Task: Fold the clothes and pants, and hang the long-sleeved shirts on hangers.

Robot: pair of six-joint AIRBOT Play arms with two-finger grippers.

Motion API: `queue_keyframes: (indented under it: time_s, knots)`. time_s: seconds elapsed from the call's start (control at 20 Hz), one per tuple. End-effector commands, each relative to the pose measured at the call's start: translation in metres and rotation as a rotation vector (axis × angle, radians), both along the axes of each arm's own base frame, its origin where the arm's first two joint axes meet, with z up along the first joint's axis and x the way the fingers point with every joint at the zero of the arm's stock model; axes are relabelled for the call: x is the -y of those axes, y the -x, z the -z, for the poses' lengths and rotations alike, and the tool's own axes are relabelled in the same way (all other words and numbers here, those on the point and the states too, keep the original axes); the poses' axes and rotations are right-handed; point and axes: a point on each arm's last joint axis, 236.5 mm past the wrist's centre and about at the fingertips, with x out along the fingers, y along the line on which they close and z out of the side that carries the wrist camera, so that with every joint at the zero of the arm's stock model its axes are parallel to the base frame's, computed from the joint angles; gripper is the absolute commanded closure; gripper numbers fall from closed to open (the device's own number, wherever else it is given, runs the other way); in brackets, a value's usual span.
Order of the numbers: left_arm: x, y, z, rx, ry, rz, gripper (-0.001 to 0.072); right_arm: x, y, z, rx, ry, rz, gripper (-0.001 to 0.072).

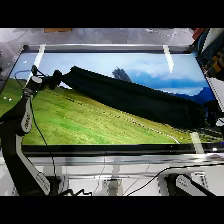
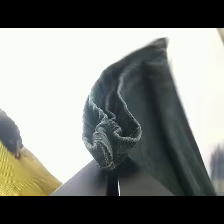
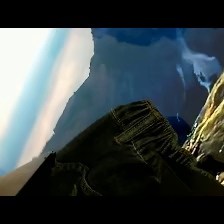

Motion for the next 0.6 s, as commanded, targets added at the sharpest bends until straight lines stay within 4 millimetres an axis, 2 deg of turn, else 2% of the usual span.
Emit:
queue_keyframes:
  time_s: [0.0, 0.15, 0.2, 0.25, 0.35, 0.4, 0.55]
  knots:
    - [-0.001, 0.024, -0.046, 0.021, -0.254, 0.194, 0.0688, -0.021, 0.003, -0.006, -0.175, 0.082, -0.227, 0.0025]
    - [-0.015, 0.073, -0.051, -0.141, -0.467, 0.335, 0.0688, -0.052, -0.003, -0.027, -0.274, 0.093, -0.427, 0.0039]
    - [-0.018, 0.084, -0.057, -0.175, -0.498, 0.358, 0.0688, -0.065, -0.010, -0.037, -0.271, 0.094, -0.471, 0.0137]
    - [-0.018, 0.092, -0.065, -0.186, -0.505, 0.368, 0.0688, -0.080, -0.021, -0.048, -0.248, 0.095, -0.508, 0.0291]
    - [-0.012, 0.101, -0.094, -0.158, -0.515, 0.374, 0.0688, -0.125, -0.047, -0.069, -0.170, 0.088, -0.601, 0.0616]
    - [-0.009, 0.105, -0.110, -0.139, -0.522, 0.375, 0.0688, -0.149, -0.057, -0.077, -0.140, 0.087, -0.648, 0.0673]
    - [0.002, 0.125, -0.154, -0.085, -0.582, 0.429, 0.0688, -0.237, -0.083, -0.090, -0.056, 0.138, -0.822, 0.0674]
